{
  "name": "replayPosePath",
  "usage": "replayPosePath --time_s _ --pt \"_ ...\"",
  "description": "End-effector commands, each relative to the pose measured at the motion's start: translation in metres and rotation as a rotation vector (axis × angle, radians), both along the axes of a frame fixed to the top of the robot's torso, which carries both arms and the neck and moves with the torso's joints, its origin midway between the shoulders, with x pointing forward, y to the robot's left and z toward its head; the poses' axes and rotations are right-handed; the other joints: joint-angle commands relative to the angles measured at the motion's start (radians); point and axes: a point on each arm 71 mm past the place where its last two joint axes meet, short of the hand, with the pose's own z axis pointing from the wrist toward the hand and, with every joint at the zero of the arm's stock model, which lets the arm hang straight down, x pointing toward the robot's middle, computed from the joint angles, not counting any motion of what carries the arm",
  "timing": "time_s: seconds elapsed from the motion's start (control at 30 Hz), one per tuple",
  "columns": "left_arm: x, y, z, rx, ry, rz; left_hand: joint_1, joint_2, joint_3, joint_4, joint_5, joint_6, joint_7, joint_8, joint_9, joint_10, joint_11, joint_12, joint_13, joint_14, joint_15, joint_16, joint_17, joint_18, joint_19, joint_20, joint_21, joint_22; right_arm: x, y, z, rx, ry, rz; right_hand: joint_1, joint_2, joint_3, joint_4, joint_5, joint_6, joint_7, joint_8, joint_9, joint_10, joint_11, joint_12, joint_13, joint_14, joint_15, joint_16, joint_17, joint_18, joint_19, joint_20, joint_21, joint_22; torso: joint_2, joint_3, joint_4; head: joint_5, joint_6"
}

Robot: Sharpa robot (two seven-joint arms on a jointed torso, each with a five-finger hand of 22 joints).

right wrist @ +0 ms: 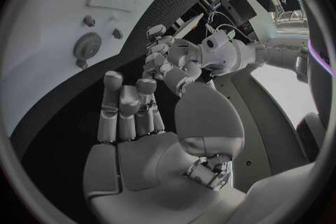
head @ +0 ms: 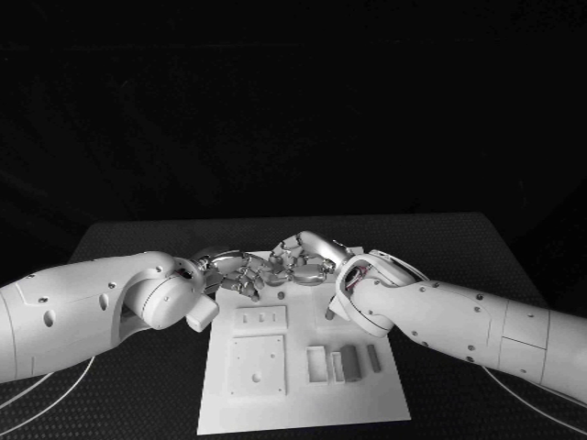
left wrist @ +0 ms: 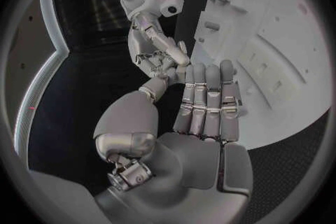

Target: Assemble the parts on the task board

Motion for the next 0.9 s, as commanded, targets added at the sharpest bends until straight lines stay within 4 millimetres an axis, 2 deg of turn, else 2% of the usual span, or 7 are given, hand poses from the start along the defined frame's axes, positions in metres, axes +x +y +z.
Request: replayPosePath --time_s 0.03,0.17,0.3,0.4,0.63,0.8,0.9 --pt "0.001 0.0 0.001 0.02 -0.019 -0.014 0.026 0.014 -0.003 -0.003 -0.006 0.028 -0.018 0.006 0.013 0.011 -0.002 0.007 -0.002 0.01 -0.001 0.006 -0.001 -0.011 0.009 -0.002 0.0 0.002 0.0 -0.003 -0.002 -0.013 0.003 0.003 -0.004 0.001 0.001 -0.001 0.003 0.037 0.044 -0.004 0.002 -0.004 0.005 0.001 -0.002 0.0 -0.001 -0.003 -0.002 0.014 -0.003 -0.004 0.004 0.017 0.0 0.0 -0.0005 0.001 -0.001" --pt "0.001 0.002 0.0 0.068 -0.027 -0.025 0.027 0.016 -0.004 -0.003 -0.008 0.03 -0.018 0.006 0.014 0.014 -0.003 0.008 -0.002 0.014 -0.004 0.007 -0.002 -0.011 0.013 -0.004 0.001 0.004 0.002 -0.009 -0.002 -0.003 0.001 -0.013 -0.012 -0.009 -0.006 -0.001 0.003 0.012 0.052 -0.022 -0.003 -0.013 0.012 -0.004 -0.004 -0.007 0.005 -0.008 -0.004 0.014 -0.009 -0.002 0.0 0.015 0.0 0.0004 -0.0008 0.002 -0.001" --pt "0.002 0.005 -0.001 0.133 -0.036 -0.05 0.029 0.017 -0.005 -0.004 -0.009 0.032 -0.018 0.006 0.015 0.017 -0.005 0.008 -0.003 0.017 -0.005 0.008 -0.002 -0.011 0.015 -0.005 0.001 0.005 0.005 -0.021 -0.003 0.03 0.028 -0.054 -0.042 -0.041 -0.032 0.001 0.004 -0.068 0.08 -0.071 -0.021 -0.036 0.038 -0.016 -0.008 -0.024 0.029 -0.023 -0.011 0.014 -0.026 0.007 -0.013 0.01 -0.001 0.0004 -0.0012 0.002 -0.001" --pt "0.002 0.007 -0.002 0.181 -0.048 -0.074 0.03 0.016 -0.005 -0.005 -0.009 0.033 -0.019 0.006 0.015 0.018 -0.005 0.008 -0.003 0.018 -0.006 0.008 -0.003 -0.011 0.016 -0.005 0.001 0.005 0.006 -0.031 -0.003 0.04 0.034 -0.077 -0.061 -0.045 -0.067 -0.001 0.003 -0.118 0.1 -0.101 -0.031 -0.043 0.058 -0.013 -0.006 -0.027 0.048 -0.024 -0.012 0.014 -0.028 0.011 -0.017 0.009 0.0 0.0004 -0.0018 0.003 -0.002" --pt "0.003 0.012 -0.005 0.282 -0.051 -0.097 0.031 0.016 -0.005 -0.005 -0.009 0.034 -0.019 0.005 0.015 0.019 -0.005 0.008 -0.004 0.019 -0.006 0.008 -0.003 -0.011 0.016 -0.006 0.002 0.006 0.01 -0.052 0.002 0.046 0.02 -0.121 -0.063 -0.047 -0.086 0.0 0.003 -0.132 0.106 -0.109 -0.034 -0.046 0.064 -0.01 -0.006 -0.027 0.054 -0.022 -0.012 0.014 -0.028 0.012 -0.019 0.008 -0.001 0.0026 -0.0033 0.007 -0.005" --pt "0.004 0.012 -0.006 0.397 -0.072 -0.122 0.033 0.017 -0.004 -0.005 -0.012 0.034 -0.018 0.004 0.015 0.019 -0.006 0.007 -0.005 0.02 -0.007 0.008 -0.004 -0.011 0.017 -0.007 0.002 0.007 0.015 -0.067 0.009 0.057 0.004 -0.157 -0.06 -0.047 -0.088 -0.001 0.003 -0.133 0.107 -0.11 -0.034 -0.047 0.064 -0.009 -0.006 -0.027 0.055 -0.022 -0.013 0.014 -0.028 0.011 -0.02 0.008 -0.001 0.0013 -0.0019 0.008 -0.006" --pt "0.005 0.009 -0.007 0.452 -0.08 -0.131 0.035 0.017 -0.005 -0.005 -0.016 0.033 -0.016 0.003 0.015 0.019 -0.006 0.006 -0.006 0.02 -0.007 0.007 -0.005 -0.011 0.016 -0.007 0.001 0.007 0.019 -0.073 0.016 0.072 -0.01 -0.179 -0.059 -0.047 -0.089 -0.001 0.003 -0.133 0.107 -0.11 -0.034 -0.047 0.065 -0.009 -0.006 -0.027 0.055 -0.022 -0.013 0.014 -0.028 0.011 -0.02 0.008 -0.001 0.0021 -0.0019 0.01 -0.009"
